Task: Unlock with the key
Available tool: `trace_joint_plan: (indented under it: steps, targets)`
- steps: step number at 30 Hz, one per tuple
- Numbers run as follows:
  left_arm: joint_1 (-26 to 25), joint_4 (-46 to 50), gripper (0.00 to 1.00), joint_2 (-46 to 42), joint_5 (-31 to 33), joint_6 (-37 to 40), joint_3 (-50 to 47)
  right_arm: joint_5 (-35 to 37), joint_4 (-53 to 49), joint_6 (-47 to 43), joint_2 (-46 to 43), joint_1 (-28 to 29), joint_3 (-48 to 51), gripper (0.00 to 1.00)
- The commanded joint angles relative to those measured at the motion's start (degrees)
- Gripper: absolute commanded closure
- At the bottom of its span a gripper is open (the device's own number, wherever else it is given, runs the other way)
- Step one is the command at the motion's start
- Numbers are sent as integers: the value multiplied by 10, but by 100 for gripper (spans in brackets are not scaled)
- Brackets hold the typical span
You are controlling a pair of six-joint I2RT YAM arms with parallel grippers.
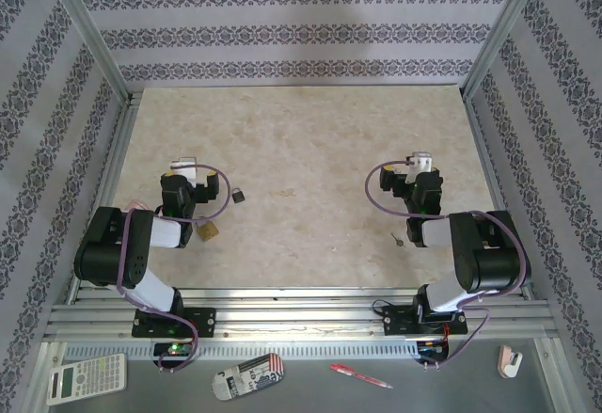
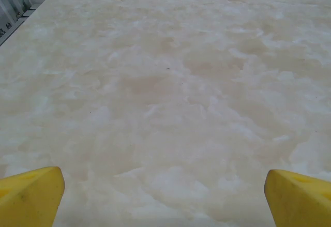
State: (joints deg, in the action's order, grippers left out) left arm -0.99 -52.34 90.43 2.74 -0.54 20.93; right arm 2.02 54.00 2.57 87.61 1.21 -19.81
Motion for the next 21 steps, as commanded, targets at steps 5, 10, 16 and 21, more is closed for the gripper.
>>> trace_joint_plan:
  steps: [5, 10, 16, 21]
  targets:
    - [5, -24, 1, 7, -7, 5, 10, -7, 25, -6, 6, -6, -13, 2]
    - [5, -24, 1, 7, -7, 5, 10, -7, 25, -6, 6, -5, -13, 2]
    - [5, -24, 1, 7, -7, 5, 10, -9, 24, -6, 6, -5, -13, 2]
    - [5, -23, 1, 7, -7, 5, 11, -9, 24, -5, 6, -6, -13, 2]
